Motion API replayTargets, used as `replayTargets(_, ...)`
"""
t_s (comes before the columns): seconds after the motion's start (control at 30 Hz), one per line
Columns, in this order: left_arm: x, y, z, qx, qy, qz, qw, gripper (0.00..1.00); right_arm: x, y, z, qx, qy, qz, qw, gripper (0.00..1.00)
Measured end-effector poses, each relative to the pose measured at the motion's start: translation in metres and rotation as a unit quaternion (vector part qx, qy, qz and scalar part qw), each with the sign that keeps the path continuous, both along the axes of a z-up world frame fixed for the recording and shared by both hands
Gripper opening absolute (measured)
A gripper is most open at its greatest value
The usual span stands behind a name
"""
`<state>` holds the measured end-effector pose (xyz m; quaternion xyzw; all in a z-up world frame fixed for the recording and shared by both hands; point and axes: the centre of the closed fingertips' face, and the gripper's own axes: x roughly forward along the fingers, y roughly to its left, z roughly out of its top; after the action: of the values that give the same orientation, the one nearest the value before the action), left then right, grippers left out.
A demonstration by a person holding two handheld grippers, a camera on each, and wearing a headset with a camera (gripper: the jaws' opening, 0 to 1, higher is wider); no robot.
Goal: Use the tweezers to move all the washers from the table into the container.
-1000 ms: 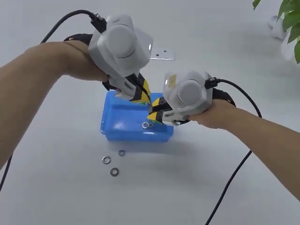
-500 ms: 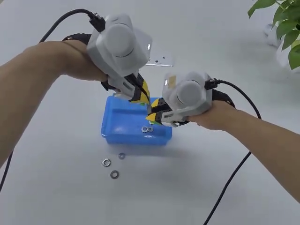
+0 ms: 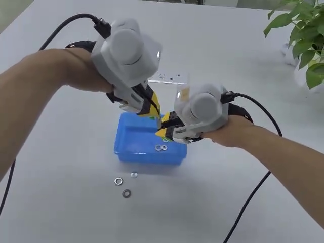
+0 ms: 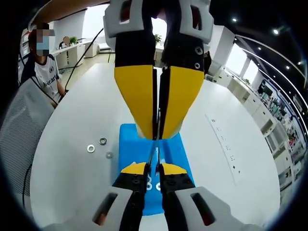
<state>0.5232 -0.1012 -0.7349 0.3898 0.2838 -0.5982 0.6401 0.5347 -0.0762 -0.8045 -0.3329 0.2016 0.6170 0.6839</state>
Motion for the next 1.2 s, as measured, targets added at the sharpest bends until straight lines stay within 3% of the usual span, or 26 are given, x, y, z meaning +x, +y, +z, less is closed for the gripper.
replayTargets(0.37, -0.022, 0.009, 0.015, 0.007, -0.001, 0.004, 1.0000, 0.05, -0.022, 0.010, 0.016, 0.007, -0.004, 0.012, 0.9999, 0.12)
replayTargets(0.57, -0.034, 0.012, 0.017, 0.009, 0.001, 0.006, 0.9999, 0.05, -0.034, 0.014, 0.017, 0.008, -0.002, 0.015, 0.9998, 0.12)
replayTargets(1.2, -0.071, 0.022, 0.000, 0.021, 0.019, -0.001, 0.9996, 0.05, -0.074, 0.026, 0.000, 0.010, 0.019, 0.029, 0.9993, 0.12)
